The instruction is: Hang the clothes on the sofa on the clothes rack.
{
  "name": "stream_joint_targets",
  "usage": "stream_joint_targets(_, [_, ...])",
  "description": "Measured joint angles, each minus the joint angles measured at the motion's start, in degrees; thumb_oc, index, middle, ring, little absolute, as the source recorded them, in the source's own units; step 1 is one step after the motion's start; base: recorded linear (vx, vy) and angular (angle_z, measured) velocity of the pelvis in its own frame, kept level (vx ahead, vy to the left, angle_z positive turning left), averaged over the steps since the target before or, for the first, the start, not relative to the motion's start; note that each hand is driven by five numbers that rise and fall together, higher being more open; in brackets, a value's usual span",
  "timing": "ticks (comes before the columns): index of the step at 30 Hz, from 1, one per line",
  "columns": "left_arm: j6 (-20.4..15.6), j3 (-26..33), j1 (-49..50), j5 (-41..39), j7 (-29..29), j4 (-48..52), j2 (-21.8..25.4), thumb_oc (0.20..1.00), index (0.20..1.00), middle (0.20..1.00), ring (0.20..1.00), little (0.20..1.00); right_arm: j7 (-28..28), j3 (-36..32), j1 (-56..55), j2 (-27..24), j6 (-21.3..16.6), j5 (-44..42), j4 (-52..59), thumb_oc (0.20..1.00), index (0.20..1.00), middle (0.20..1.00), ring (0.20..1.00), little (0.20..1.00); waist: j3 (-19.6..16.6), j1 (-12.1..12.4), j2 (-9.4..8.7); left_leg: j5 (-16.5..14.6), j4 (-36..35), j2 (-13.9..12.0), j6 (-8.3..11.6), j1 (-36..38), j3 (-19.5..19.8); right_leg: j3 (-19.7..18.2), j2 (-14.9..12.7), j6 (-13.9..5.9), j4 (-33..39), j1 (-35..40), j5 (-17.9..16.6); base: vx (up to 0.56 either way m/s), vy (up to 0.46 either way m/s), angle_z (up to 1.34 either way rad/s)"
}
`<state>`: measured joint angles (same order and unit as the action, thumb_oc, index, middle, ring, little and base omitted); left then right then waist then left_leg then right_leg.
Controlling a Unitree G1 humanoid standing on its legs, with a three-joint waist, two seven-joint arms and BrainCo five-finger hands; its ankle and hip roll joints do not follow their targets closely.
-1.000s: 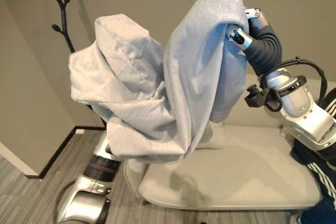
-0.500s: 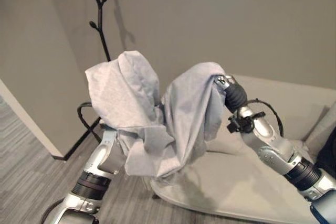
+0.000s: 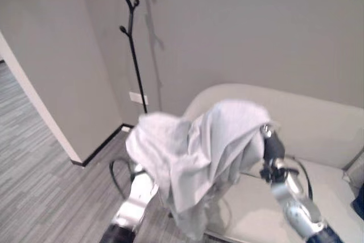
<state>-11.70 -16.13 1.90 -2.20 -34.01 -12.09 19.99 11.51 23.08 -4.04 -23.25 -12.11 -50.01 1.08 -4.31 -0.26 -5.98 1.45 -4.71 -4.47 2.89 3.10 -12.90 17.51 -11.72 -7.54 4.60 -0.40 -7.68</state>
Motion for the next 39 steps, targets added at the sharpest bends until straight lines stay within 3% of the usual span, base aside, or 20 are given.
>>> stream_joint_targets(4, [-0.12,-0.78,0.37,0.02,1.86,0.55,-2.54,0.200,0.200,0.200,0.200,0.200,0.10,-0.35,-1.59,-0.55,0.35,-0.10,-0.34,0.200,0.200,0.200,0.200,0.200,2.34,-0.17,2.88,0.75,-0.40,-1.96,1.51,0.19,1.30,1.49,2.15,0.26,1.31,1.52,-0.08,-0.01,-0.131,0.15])
stream_joint_targets(6, [-0.22,-0.56,0.36,0.01,2.14,1.44,-2.74,0.200,0.200,0.200,0.200,0.200,0.08,-0.68,-1.70,-0.66,0.35,0.01,-0.32,0.200,0.200,0.200,0.200,0.200,2.66,0.41,2.97,0.67,-0.72,-3.14,2.35,0.26,1.85,2.12,3.24,0.52,1.18,1.96,0.88,-0.01,-0.117,0.16])
stream_joint_targets(15, [0.78,1.18,0.63,0.14,2.34,1.63,-1.70,0.200,0.200,0.200,0.200,0.200,4.64,-1.21,0.61,-4.47,2.60,0.84,2.24,0.200,0.200,0.200,0.200,0.200,4.09,2.21,1.89,1.48,-0.77,-5.34,1.35,0.05,2.78,4.28,5.13,1.57,1.20,3.23,1.44,-0.02,-0.102,0.13])
stream_joint_targets(19, [1.32,2.60,0.88,0.46,0.41,2.04,-1.52,0.200,0.200,0.200,0.200,0.200,6.45,-1.18,5.62,-9.48,3.94,4.77,8.05,0.200,0.200,0.200,0.200,0.200,4.89,2.78,1.85,1.68,-0.76,-5.99,1.25,0.12,3.15,4.69,5.82,2.03,1.32,3.61,1.78,-0.01,-0.082,0.05])
stream_joint_targets(25, [1.94,5.39,1.71,0.81,-0.81,5.36,-1.32,0.200,0.200,0.200,0.200,0.200,5.74,0.11,9.40,-9.41,3.06,10.48,11.35,0.200,0.200,0.200,0.200,0.200,6.77,4.48,2.25,2.39,2.96,-6.44,2.24,-2.11,6.26,6.91,6.96,2.46,1.30,4.71,2.62,-0.05,0.005,0.24])
stream_joint_targets(26, [1.89,5.28,1.62,0.80,-1.25,6.05,-2.26,0.200,0.200,0.200,0.200,0.200,6.02,0.69,10.76,-9.40,3.06,11.72,10.65,0.200,0.200,0.200,0.200,0.200,8.24,5.47,3.50,2.49,3.21,-6.79,2.55,-2.89,8.03,9.07,6.52,2.65,1.36,5.51,2.76,-0.03,0.183,0.78])
stream_joint_targets(28, [1.89,5.19,1.78,0.79,-1.28,6.04,-2.66,0.200,0.200,0.200,0.200,0.200,6.53,1.96,12.24,-9.43,3.08,11.92,9.09,0.200,0.200,0.200,0.200,0.200,8.75,5.54,4.51,1.75,2.90,-6.99,3.41,-3.22,7.63,10.74,6.22,3.02,1.20,6.13,2.94,0.00,0.211,0.57])
stream_joint_targets(30, [1.69,5.33,1.67,0.71,-1.74,5.60,-2.32,0.200,0.200,0.200,0.200,0.200,6.74,3.26,12.74,-9.00,3.22,11.96,9.12,0.200,0.200,0.200,0.200,0.200,9.42,5.48,3.10,1.58,3.35,-7.92,3.71,-2.90,3.63,11.75,4.49,3.76,1.41,6.33,2.90,0.00,0.262,0.23])
stream_joint_targets(31, [1.32,5.02,1.52,0.61,-1.75,4.83,-2.06,0.200,0.200,0.200,0.200,0.200,6.74,4.37,13.54,-7.93,3.20,11.97,9.14,0.200,0.200,0.200,0.200,0.200,9.31,4.82,2.53,1.64,3.98,-10.17,4.15,-3.18,3.08,11.80,3.28,4.06,1.39,5.93,2.66,0.02,0.451,0.05])
stream_joint_targets(33, [1.00,4.13,0.96,0.51,-1.72,4.18,-2.18,0.200,0.200,0.200,0.200,0.200,6.67,5.01,14.12,-7.59,3.19,12.50,9.19,0.200,0.200,0.200,0.200,0.200,9.14,3.28,3.27,1.48,4.10,-14.41,4.33,-3.11,0.68,11.93,2.41,3.54,1.08,5.50,2.63,0.06,0.351,0.19])
stream_joint_targets(35, [0.20,1.36,-1.25,0.06,-1.69,1.58,-3.03,0.200,0.200,0.200,0.200,0.200,6.99,4.18,13.20,-7.74,3.02,13.48,6.86,0.200,0.200,0.200,0.200,0.200,9.19,0.62,4.11,0.84,4.64,-19.75,5.34,-4.48,-2.24,13.32,0.47,1.32,-0.51,5.59,2.50,0.12,0.388,0.54])
stream_joint_targets(36, [0.19,0.67,-1.82,0.01,-1.66,1.14,-3.94,0.200,0.200,0.200,0.200,0.200,7.15,3.78,12.53,-7.98,3.29,13.50,6.51,0.200,0.200,0.200,0.200,0.200,8.99,0.44,4.73,0.82,3.87,-20.85,5.44,-4.42,-1.79,12.19,0.10,0.21,-0.78,5.52,2.53,0.14,0.495,0.41])
stream_joint_targets(37, [0.06,-0.38,-2.37,-0.36,-1.71,1.06,-4.66,0.200,0.200,0.200,0.200,0.200,7.55,3.99,12.17,-8.25,3.34,13.56,6.31,0.200,0.200,0.200,0.200,0.200,8.77,0.47,5.37,1.23,2.74,-21.81,6.51,-4.83,-1.00,11.23,-1.00,-0.90,-0.82,5.43,2.13,0.21,0.477,0.22])
stream_joint_targets(38, [-0.20,-1.35,-3.26,-1.39,-1.64,0.74,-4.51,0.200,0.200,0.200,0.200,0.200,7.99,4.19,12.12,-7.71,3.35,13.58,5.55,0.200,0.200,0.200,0.200,0.200,8.71,0.48,5.06,4.92,3.69,-20.94,11.06,-5.48,-1.27,10.32,-3.04,-1.70,-0.89,5.54,1.86,0.24,0.463,0.22])
stream_joint_targets(39, [-0.26,-1.73,-4.08,-1.93,-1.61,0.45,-3.66,0.200,0.200,0.200,0.200,0.200,8.27,4.28,11.64,-5.46,3.37,13.62,4.53,0.200,0.200,0.200,0.200,0.200,8.95,0.62,2.61,6.44,5.09,-17.96,12.20,-6.13,-0.80,8.48,-5.65,-1.83,-0.67,5.58,1.95,0.17,0.309,0.34])
